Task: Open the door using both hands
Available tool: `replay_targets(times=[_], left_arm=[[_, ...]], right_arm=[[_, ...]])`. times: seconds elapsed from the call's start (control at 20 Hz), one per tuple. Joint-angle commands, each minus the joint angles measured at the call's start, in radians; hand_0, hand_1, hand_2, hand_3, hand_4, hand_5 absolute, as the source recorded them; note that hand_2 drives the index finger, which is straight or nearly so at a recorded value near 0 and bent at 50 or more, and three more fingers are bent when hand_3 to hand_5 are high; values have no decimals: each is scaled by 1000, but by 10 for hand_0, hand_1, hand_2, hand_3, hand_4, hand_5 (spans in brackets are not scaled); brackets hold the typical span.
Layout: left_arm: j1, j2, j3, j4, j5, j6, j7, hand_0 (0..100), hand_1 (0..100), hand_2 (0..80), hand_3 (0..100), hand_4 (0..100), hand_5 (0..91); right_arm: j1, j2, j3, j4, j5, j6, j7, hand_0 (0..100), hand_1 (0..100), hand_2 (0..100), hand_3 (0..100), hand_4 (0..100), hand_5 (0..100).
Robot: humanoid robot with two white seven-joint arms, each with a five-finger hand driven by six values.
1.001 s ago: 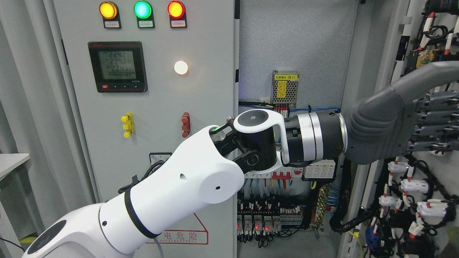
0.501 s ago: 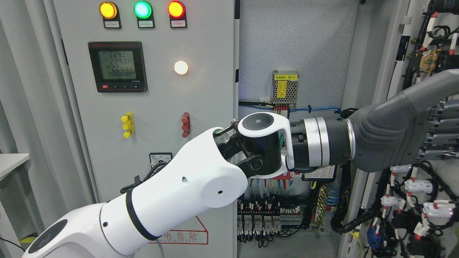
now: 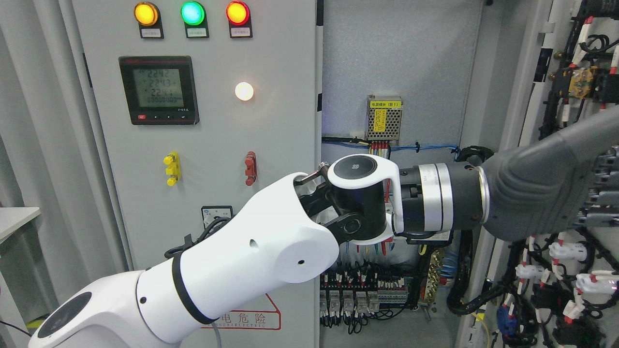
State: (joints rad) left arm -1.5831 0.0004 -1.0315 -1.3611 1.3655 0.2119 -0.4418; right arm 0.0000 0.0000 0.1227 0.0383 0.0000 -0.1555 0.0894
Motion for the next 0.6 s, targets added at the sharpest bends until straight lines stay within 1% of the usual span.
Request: replay_targets(times=[0.0,0.15,0.25,0.55], left_arm=[[-2,0,-21,-9,4,0,0,295,0,27,27,38,0],[-3,0,-28,-9,6,0,0,295,0,27,27,38,0],[-2,0,-33,-9,23,-5,0,295,0,27,27,38,0],[9,0,-22,-6,15,-37,0,295,0,27,27,36,0]], right_arm=[[-31,0,0,0,-6,1,0,219,0,0,0,0,0],[-31,0,0,0,-5,1,0,219,0,0,0,0,0],[-29,0,0,0,-6,1,0,219,0,0,0,0,0],[-26,0,3,0,-6,1,0,219,0,0,0,0,0]])
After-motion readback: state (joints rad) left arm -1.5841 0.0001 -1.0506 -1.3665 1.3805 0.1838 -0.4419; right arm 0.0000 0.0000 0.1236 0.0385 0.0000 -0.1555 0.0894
